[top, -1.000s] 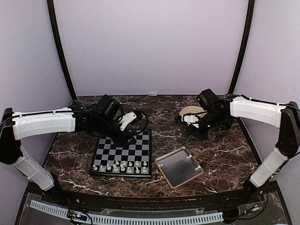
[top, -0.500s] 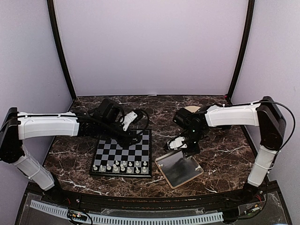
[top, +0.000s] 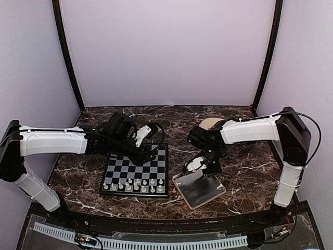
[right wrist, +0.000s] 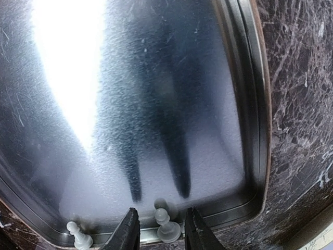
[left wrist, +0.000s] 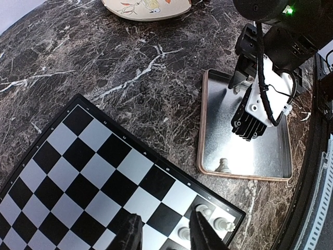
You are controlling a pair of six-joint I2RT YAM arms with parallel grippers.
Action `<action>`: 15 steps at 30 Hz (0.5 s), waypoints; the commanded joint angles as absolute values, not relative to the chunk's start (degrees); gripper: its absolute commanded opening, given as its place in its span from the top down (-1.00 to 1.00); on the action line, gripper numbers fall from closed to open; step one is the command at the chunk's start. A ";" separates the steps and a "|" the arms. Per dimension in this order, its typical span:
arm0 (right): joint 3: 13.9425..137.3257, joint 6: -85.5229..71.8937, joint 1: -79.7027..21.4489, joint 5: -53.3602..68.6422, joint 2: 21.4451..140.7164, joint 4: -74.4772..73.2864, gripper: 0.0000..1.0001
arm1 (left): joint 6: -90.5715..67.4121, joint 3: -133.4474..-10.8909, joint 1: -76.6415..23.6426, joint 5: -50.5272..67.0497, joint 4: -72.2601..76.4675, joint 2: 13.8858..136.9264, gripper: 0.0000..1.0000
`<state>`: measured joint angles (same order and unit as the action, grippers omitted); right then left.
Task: Set up the chess pieces on the board
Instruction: Pick up the pawn from the storage box.
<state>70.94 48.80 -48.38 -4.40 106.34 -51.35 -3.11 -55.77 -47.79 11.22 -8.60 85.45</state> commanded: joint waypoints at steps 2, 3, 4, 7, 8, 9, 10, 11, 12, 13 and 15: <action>71.34 47.77 -50.01 -7.60 107.46 -52.78 0.42 | -3.75 -54.75 -47.81 11.78 -7.22 84.02 0.33; 71.18 47.66 -50.12 -7.90 107.60 -52.74 0.43 | -3.85 -54.71 -47.81 11.78 -7.29 84.02 0.33; 71.07 47.67 -50.37 -8.32 107.70 -52.74 0.47 | -3.87 -54.56 -47.81 11.78 -7.38 84.02 0.33; 70.57 47.42 -51.07 -9.76 108.09 -52.57 0.51 | -3.78 -54.45 -47.81 11.57 -7.33 83.86 0.33; 70.39 47.38 -51.39 -10.28 108.21 -52.52 0.52 | -3.75 -54.45 -47.81 11.52 -7.30 83.77 0.33; 70.26 47.25 -51.68 -10.82 108.24 -52.55 0.52 | -3.73 -54.45 -47.81 11.46 -7.32 83.70 0.33; 70.16 47.20 -51.94 -11.22 108.27 -52.62 0.52 | -3.70 -54.45 -47.81 11.39 -7.37 83.67 0.33; 70.14 47.06 -52.14 -11.51 108.28 -52.76 0.52 | -3.69 -54.48 -47.81 11.34 -7.38 83.67 0.33; 70.14 46.90 -52.26 -11.73 108.28 -52.88 0.52 | -3.77 -54.48 -47.81 11.34 -7.32 83.67 0.33; 70.14 46.80 -52.37 -11.91 108.35 -52.98 0.53 | -3.78 -54.41 -47.81 11.34 -7.30 83.66 0.33; 70.09 46.44 -52.47 -12.54 108.51 -53.18 0.53 | -3.98 -54.29 -47.81 11.42 -7.25 83.74 0.33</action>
<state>70.81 47.59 -51.79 -10.50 107.79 -51.83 -3.51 -55.22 -47.79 11.31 -8.19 85.45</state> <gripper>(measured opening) 0.239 0.335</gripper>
